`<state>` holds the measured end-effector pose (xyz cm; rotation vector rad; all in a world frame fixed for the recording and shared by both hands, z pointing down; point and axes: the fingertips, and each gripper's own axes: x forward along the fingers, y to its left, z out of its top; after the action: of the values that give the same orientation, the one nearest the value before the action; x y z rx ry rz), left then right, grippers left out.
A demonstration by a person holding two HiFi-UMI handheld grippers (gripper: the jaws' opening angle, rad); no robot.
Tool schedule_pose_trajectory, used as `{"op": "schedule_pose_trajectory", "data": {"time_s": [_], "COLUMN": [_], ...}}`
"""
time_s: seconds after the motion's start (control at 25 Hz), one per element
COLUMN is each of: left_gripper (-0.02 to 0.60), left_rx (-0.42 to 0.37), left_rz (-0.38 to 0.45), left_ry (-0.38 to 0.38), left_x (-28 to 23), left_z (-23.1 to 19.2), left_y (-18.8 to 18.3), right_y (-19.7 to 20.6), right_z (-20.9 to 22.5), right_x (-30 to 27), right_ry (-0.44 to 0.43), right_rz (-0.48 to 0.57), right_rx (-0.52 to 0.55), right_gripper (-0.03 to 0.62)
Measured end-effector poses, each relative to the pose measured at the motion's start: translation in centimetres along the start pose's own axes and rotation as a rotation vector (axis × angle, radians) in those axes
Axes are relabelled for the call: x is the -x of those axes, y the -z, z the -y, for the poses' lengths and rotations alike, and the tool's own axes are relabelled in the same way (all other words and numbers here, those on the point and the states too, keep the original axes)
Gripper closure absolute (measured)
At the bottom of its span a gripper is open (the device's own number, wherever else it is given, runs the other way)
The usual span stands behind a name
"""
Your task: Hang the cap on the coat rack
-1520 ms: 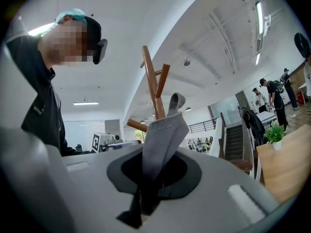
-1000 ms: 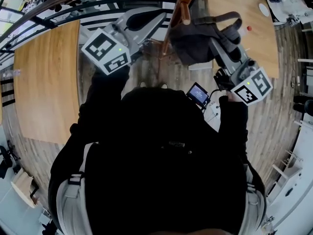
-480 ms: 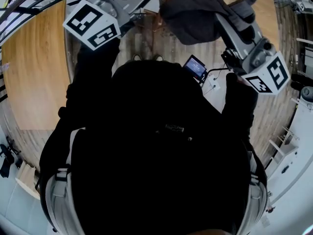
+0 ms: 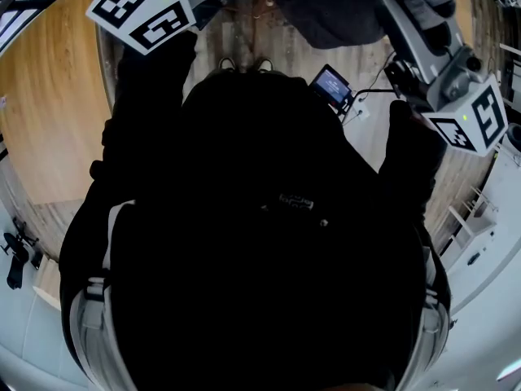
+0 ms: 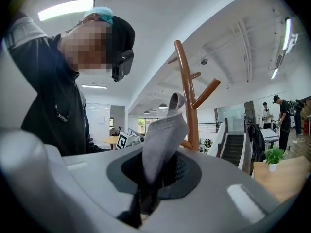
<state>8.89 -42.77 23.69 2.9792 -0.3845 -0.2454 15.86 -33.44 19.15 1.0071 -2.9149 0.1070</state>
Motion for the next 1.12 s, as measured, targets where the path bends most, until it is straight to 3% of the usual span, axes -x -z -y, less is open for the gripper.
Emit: {"op": "schedule_pose_trajectory", "data": {"time_s": [0.68, 1.12], "left_gripper": [0.577, 0.577], "left_rx": [0.021, 0.010], "left_rz": [-0.007, 0.019], "left_ry": [-0.045, -0.079], "left_x": [2.3, 4.3], "left_z": [-0.9, -1.2], "left_y": [2.0, 0.2], "right_y": [0.0, -1.1], "right_z": [-1.5, -2.6], "right_x": [-0.9, -3.4], "right_ry": [-0.056, -0.105], "right_rz": [0.005, -0.051], "right_rx": [0.020, 0.076], "right_gripper": [0.546, 0.546]}}
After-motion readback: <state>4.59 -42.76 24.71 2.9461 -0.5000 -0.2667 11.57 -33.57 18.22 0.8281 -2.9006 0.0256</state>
